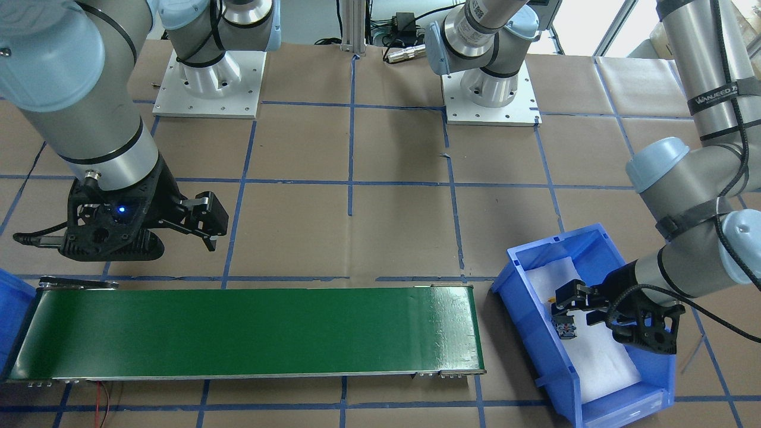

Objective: Transport two buttons from left to right
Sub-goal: 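Lift the yellow-capped button out of the blue bin with the left gripper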

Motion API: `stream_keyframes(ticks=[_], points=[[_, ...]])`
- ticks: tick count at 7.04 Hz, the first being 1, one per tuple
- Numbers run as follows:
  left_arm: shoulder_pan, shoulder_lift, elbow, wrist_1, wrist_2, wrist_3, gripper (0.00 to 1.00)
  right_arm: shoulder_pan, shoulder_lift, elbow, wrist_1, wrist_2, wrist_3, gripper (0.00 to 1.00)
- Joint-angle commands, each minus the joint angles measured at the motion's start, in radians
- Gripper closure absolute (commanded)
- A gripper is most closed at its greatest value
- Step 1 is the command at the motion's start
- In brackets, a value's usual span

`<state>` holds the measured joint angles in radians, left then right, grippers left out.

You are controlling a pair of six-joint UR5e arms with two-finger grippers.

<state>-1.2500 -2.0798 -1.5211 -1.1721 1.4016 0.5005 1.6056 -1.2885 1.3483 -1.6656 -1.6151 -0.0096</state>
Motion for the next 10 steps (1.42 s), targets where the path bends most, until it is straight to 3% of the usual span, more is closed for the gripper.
stream_keyframes(ticks=[1, 8, 10], points=[[0.001, -0.012, -0.01, 0.043, 0.077, -0.025, 0.26, 0.0, 0.0, 0.008, 0.009, -0.003, 0.0, 0.0], [-0.012, -0.051, -0.005, 0.042, 0.047, -0.069, 0.26, 0.002, -0.002, 0.031, -0.005, -0.002, 0.0, 0.0], [-0.014, -0.052, -0.005, 0.042, 0.05, -0.069, 0.51, 0.002, -0.003, 0.031, -0.005, -0.003, 0.0, 0.0]])
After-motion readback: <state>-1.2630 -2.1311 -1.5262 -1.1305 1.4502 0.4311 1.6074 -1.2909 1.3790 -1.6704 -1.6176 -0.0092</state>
